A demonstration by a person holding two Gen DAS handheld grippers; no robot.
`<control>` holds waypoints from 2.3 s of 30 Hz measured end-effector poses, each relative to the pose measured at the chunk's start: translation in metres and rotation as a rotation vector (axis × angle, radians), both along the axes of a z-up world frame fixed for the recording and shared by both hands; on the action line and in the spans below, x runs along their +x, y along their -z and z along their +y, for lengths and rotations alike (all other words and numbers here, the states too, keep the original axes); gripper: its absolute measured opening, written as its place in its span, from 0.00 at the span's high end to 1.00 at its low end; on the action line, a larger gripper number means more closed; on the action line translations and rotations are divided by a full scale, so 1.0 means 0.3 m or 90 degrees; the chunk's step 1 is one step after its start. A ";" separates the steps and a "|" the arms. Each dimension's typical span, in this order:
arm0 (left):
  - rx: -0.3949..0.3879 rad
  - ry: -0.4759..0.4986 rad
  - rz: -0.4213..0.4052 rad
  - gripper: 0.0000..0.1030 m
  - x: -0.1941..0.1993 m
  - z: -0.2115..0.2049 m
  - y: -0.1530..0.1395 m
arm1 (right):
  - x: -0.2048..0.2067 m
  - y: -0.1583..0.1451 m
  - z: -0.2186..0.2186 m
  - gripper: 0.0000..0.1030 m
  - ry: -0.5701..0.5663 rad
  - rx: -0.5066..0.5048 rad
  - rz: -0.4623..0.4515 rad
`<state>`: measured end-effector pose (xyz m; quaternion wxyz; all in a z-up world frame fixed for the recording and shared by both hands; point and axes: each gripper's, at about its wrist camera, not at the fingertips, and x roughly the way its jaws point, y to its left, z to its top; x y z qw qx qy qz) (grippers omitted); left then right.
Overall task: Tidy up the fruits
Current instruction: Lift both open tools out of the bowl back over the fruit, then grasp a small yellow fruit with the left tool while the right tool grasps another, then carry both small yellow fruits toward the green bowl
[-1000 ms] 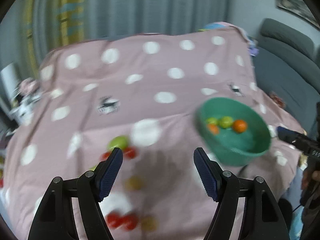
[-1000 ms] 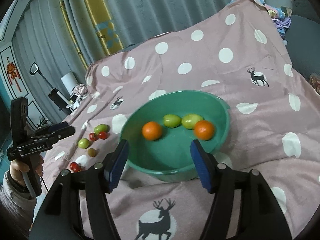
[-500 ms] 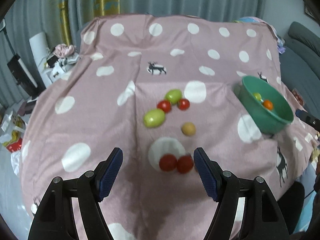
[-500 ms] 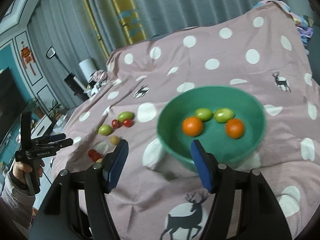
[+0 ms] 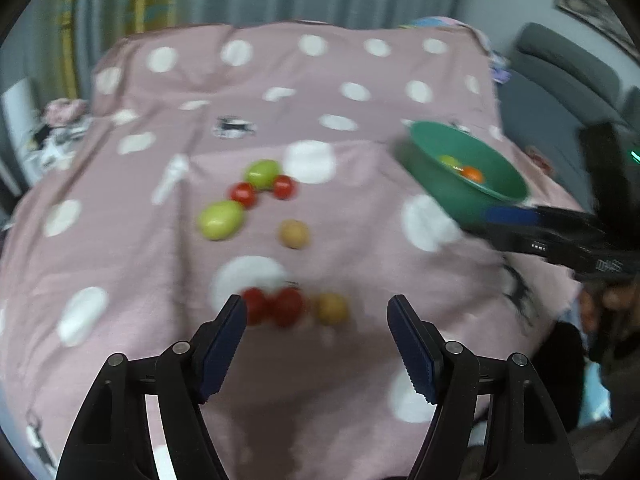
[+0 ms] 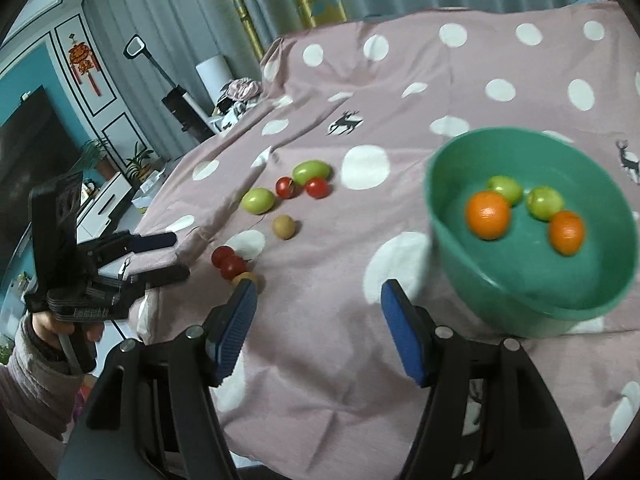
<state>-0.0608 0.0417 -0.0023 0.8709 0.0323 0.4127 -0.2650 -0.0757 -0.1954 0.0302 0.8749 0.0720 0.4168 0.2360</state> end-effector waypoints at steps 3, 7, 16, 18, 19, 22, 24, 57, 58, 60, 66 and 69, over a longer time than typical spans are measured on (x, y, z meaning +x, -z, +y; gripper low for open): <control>-0.010 0.039 0.020 0.34 -0.007 -0.047 0.022 | 0.008 0.014 0.015 0.37 -0.007 0.003 0.008; -0.001 0.038 0.056 0.43 0.028 -0.084 0.075 | 0.017 0.030 0.019 0.36 -0.011 0.004 0.020; 0.003 0.004 0.093 0.54 0.100 -0.101 0.151 | 0.039 0.054 0.023 0.36 -0.018 0.007 0.034; 0.005 -0.003 0.093 0.59 0.112 -0.104 0.156 | 0.048 0.061 0.030 0.36 -0.023 0.009 0.039; 0.006 -0.005 0.093 0.65 0.117 -0.104 0.159 | 0.054 0.065 0.036 0.36 -0.027 0.009 0.042; 0.011 -0.017 0.088 0.75 0.131 -0.102 0.166 | 0.078 0.075 0.052 0.36 -0.034 0.010 0.048; 0.009 -0.022 0.086 0.75 0.135 -0.098 0.168 | 0.097 0.079 0.064 0.36 -0.040 0.013 0.052; -0.062 -0.113 0.045 0.75 0.174 0.147 0.089 | 0.424 0.207 0.389 0.73 -0.129 -0.093 0.132; -0.060 -0.114 0.045 0.75 0.174 0.147 0.089 | 0.420 0.206 0.387 0.73 -0.130 -0.093 0.131; -0.059 -0.116 0.043 0.75 0.173 0.148 0.087 | 0.410 0.203 0.382 0.73 -0.130 -0.091 0.127; -0.057 -0.112 0.038 0.75 0.161 0.143 0.075 | 0.338 0.141 0.333 0.73 -0.131 -0.049 0.101; -0.057 -0.105 0.032 0.75 0.151 0.130 0.062 | 0.281 0.108 0.297 0.73 -0.128 -0.026 0.090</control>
